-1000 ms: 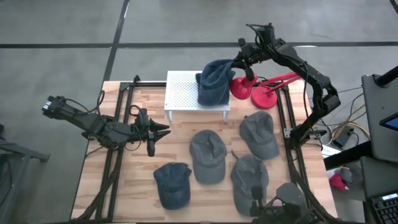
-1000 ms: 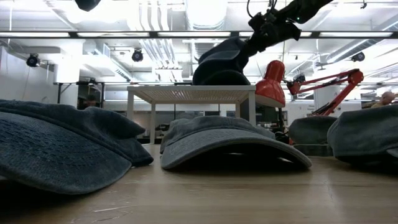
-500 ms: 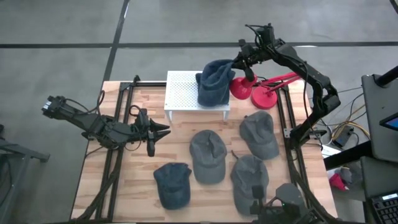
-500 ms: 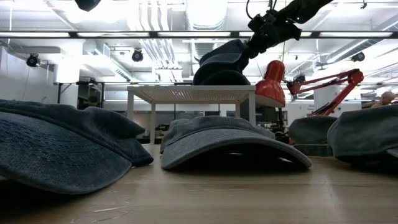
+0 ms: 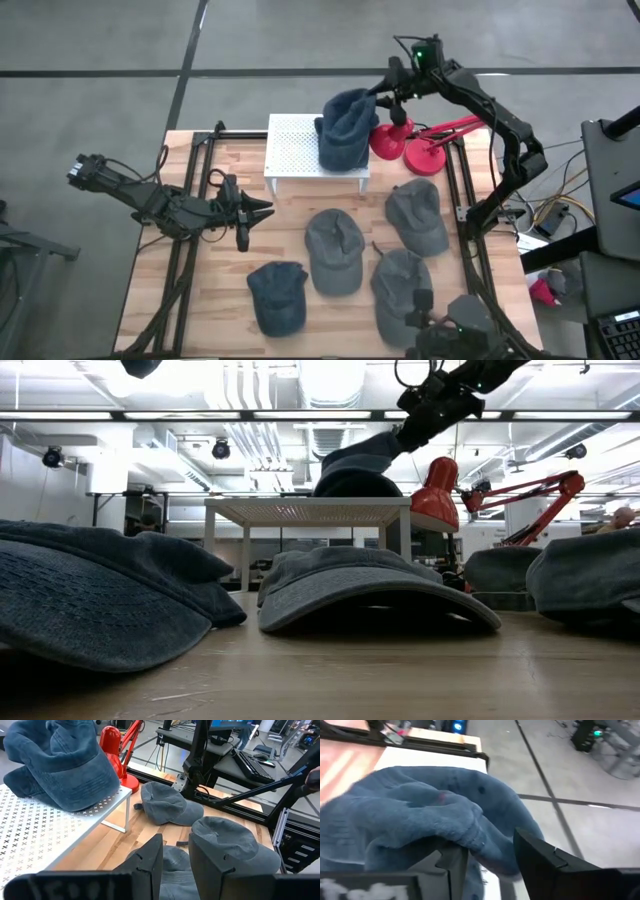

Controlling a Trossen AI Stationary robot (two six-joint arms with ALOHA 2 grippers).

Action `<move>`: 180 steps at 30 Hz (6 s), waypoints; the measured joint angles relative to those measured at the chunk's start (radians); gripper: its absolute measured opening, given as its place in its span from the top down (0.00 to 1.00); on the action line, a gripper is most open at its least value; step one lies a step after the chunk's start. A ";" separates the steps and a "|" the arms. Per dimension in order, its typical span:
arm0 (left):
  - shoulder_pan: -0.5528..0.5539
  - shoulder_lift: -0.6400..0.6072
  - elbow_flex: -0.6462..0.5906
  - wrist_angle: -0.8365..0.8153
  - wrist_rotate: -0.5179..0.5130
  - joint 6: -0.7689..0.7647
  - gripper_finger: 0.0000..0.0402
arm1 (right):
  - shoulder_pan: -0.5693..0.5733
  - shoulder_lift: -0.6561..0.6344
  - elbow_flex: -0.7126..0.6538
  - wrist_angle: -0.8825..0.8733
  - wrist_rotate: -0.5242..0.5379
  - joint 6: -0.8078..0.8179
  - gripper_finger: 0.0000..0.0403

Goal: Pick & Place hat
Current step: Stack the left blue cap on top of the blue cap on the shelf, then stack the blue cap on top of the blue cap on the shelf

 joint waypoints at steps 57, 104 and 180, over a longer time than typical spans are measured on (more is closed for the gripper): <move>-0.001 0.024 0.000 0.007 0.000 0.001 0.76 | 0.214 0.078 0.091 -0.109 0.145 -0.004 0.59; 0.000 0.027 0.000 0.008 0.044 0.001 0.76 | 0.263 0.045 0.157 -0.394 0.223 0.004 0.64; 0.000 -0.424 -0.572 0.480 0.266 0.163 0.76 | 0.595 -0.949 -0.688 -0.571 0.445 0.879 0.83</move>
